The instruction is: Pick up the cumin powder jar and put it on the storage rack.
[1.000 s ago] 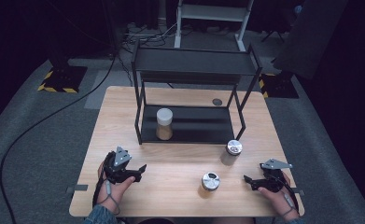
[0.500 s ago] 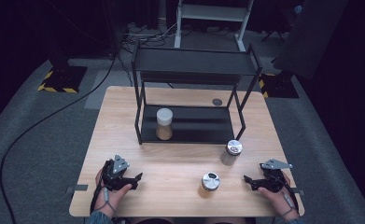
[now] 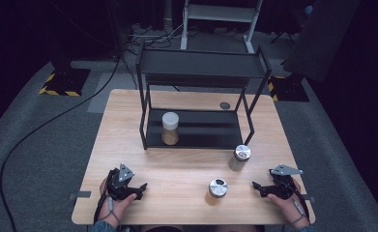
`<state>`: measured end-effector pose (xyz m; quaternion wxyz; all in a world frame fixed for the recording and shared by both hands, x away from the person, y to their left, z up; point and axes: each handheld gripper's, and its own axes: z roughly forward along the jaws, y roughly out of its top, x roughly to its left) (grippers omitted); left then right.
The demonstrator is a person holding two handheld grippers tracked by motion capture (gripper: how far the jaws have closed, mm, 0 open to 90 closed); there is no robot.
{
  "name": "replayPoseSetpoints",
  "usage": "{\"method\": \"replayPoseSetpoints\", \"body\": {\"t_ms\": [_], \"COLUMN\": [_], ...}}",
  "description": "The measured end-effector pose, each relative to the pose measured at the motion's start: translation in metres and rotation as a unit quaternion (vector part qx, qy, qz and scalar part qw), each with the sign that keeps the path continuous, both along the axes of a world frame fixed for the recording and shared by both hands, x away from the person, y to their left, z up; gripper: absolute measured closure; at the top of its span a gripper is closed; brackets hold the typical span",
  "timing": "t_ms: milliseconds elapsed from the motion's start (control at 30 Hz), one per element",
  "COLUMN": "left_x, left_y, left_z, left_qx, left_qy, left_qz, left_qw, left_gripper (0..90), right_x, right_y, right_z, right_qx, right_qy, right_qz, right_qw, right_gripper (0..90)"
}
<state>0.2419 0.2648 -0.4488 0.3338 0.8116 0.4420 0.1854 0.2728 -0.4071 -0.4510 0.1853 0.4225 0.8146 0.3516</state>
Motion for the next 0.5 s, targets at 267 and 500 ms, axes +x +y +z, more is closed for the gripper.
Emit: {"method": "replayPoseSetpoints", "body": {"t_ms": [267, 500], "left_x": [-0.0009, -0.0021], "left_y": [-0.0002, 0.0004], "left_z": [0.0006, 0.0004], "left_qx": [-0.004, -0.004], "left_qy": [0.011, 0.010], "left_qz": [0.009, 0.008], "left_qw": [0.9999, 0.9999], "left_gripper": [4.7, 4.4], "right_x": [-0.0003, -0.0008], "right_y": [0.0006, 0.0012], "right_z": [0.0000, 0.0000], "right_qx": [0.000, 0.000], "right_qy": [0.000, 0.000], "right_qz": [-0.001, -0.003], "right_qw": [1.0000, 1.0000], "right_gripper": [3.9, 3.9]}}
